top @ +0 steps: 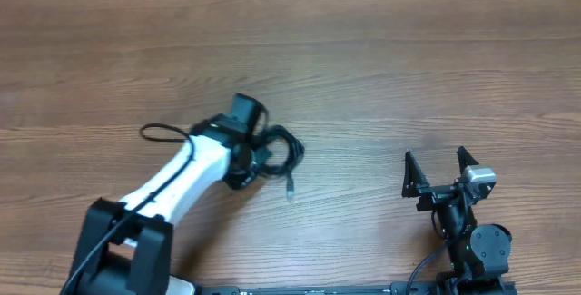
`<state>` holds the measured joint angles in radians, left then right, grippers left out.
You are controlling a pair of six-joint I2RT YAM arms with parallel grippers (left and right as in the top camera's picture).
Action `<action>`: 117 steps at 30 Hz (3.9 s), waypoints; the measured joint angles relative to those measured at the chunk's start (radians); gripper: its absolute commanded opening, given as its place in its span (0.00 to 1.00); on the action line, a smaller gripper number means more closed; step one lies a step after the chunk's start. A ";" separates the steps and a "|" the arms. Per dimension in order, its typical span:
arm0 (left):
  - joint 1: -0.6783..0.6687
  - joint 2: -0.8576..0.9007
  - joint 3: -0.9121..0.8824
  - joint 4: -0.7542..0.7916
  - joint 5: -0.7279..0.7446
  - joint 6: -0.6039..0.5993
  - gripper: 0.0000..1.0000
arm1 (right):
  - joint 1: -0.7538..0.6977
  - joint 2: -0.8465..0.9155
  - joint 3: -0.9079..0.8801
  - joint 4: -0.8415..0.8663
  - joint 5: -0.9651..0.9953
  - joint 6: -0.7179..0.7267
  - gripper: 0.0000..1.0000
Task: Untangle cables
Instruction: 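Close the left gripper on the cable coil and lift it, then hold the coil up with the left gripper, connectors hanging free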
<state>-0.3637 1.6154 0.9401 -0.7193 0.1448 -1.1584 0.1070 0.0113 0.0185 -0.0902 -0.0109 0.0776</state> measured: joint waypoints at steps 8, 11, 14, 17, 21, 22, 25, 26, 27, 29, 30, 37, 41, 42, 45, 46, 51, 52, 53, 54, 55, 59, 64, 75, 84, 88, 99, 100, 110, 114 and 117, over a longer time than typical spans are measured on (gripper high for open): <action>0.029 -0.025 0.003 0.014 0.249 0.197 0.68 | 0.000 0.000 0.000 0.000 0.001 0.000 1.00; 0.008 -0.025 0.007 0.016 0.279 0.346 0.67 | 0.000 0.000 0.000 0.000 0.000 0.000 1.00; 0.003 -0.025 0.025 0.016 0.290 0.514 0.59 | 0.000 0.000 0.000 0.000 0.000 0.000 1.00; 0.004 -0.025 0.064 0.071 0.267 0.721 0.68 | 0.000 0.000 0.000 0.000 0.000 0.000 1.00; 0.004 -0.025 0.100 0.169 0.183 1.071 0.86 | 0.000 0.000 0.000 0.000 0.000 0.000 1.00; 0.004 -0.025 0.101 0.171 0.174 1.091 0.88 | 0.000 0.000 0.000 0.001 0.000 0.000 1.00; 0.004 -0.024 0.101 0.190 0.057 1.274 0.88 | 0.000 0.000 0.000 0.000 0.000 0.000 1.00; 0.004 -0.022 0.101 0.191 0.020 1.324 0.88 | 0.000 0.000 0.000 0.001 0.000 0.000 1.00; 0.004 -0.017 0.101 0.192 -0.006 1.361 0.88 | 0.000 0.000 0.000 0.000 0.000 0.000 1.00; 0.004 0.002 0.101 0.193 -0.049 1.423 0.87 | 0.000 0.000 0.000 0.000 0.000 0.000 1.00; 0.004 0.015 0.101 0.193 -0.064 1.444 0.87 | 0.000 0.000 0.000 0.001 0.001 0.000 1.00; 0.004 0.127 0.101 0.241 -0.113 1.510 0.75 | 0.000 0.000 0.000 0.001 0.000 0.000 1.00; 0.004 0.174 0.101 0.296 -0.120 1.513 0.59 | 0.000 0.000 0.000 0.001 0.001 0.000 1.00; 0.004 0.182 0.101 0.308 -0.121 1.508 0.47 | 0.000 0.000 0.000 0.000 0.000 0.000 1.00; 0.004 0.204 0.101 0.342 -0.121 1.471 0.04 | 0.000 0.000 0.000 0.000 0.000 0.000 1.00; 0.004 0.211 0.101 0.348 -0.123 1.454 0.04 | 0.000 0.000 0.000 0.000 0.000 0.000 1.00; 0.004 0.220 0.103 0.351 -0.127 1.313 0.04 | 0.000 0.000 0.000 0.000 0.000 0.000 1.00; 0.004 0.220 0.104 0.345 -0.127 1.263 0.04 | 0.000 0.000 0.000 0.000 0.000 0.000 1.00; 0.004 0.220 0.107 0.335 -0.127 1.201 0.04 | 0.000 0.000 0.000 0.000 0.000 0.000 1.00; 0.004 0.220 0.111 0.316 -0.128 1.121 0.04 | 0.000 0.000 0.000 0.000 0.001 0.000 1.00; 0.004 0.220 0.117 0.291 -0.127 1.025 0.04 | 0.000 0.000 0.000 0.000 0.000 0.000 1.00; 0.006 0.219 0.136 0.174 -0.061 0.503 0.52 | 0.000 0.000 0.000 0.001 0.000 0.000 1.00; 0.003 0.219 0.128 0.139 0.107 0.196 1.00 | 0.000 0.000 0.000 0.000 0.000 0.000 1.00; 0.004 0.220 0.133 0.159 0.187 0.478 0.61 | 0.000 0.000 0.000 0.001 0.000 0.000 1.00; 0.005 0.220 0.133 0.152 0.065 0.579 0.04 | 0.000 0.000 0.000 0.000 0.001 0.000 1.00; 0.005 0.220 0.166 0.055 0.040 0.591 0.04 | 0.000 0.000 0.000 0.000 0.000 0.000 1.00; 0.005 0.004 0.332 -0.159 0.007 0.594 0.04 | 0.000 0.000 0.000 0.000 0.000 0.000 1.00; 0.005 -0.024 0.336 -0.175 0.007 0.593 0.04 | 0.000 0.000 0.000 0.000 0.000 0.000 1.00; 0.003 -0.108 0.341 -0.390 0.005 0.589 0.04 | 0.000 0.000 0.000 0.000 0.000 0.000 1.00; -0.017 -0.108 0.341 -0.409 0.003 0.570 0.04 | 0.000 0.000 0.000 0.000 0.000 0.000 1.00; -0.046 -0.108 0.341 -0.410 0.002 0.552 0.04 | 0.000 0.000 0.000 0.000 0.000 0.000 1.00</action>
<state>-0.4095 1.5074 1.2816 -1.1297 0.1471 -0.6064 0.1074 0.0109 0.0185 -0.0898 -0.0109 0.0776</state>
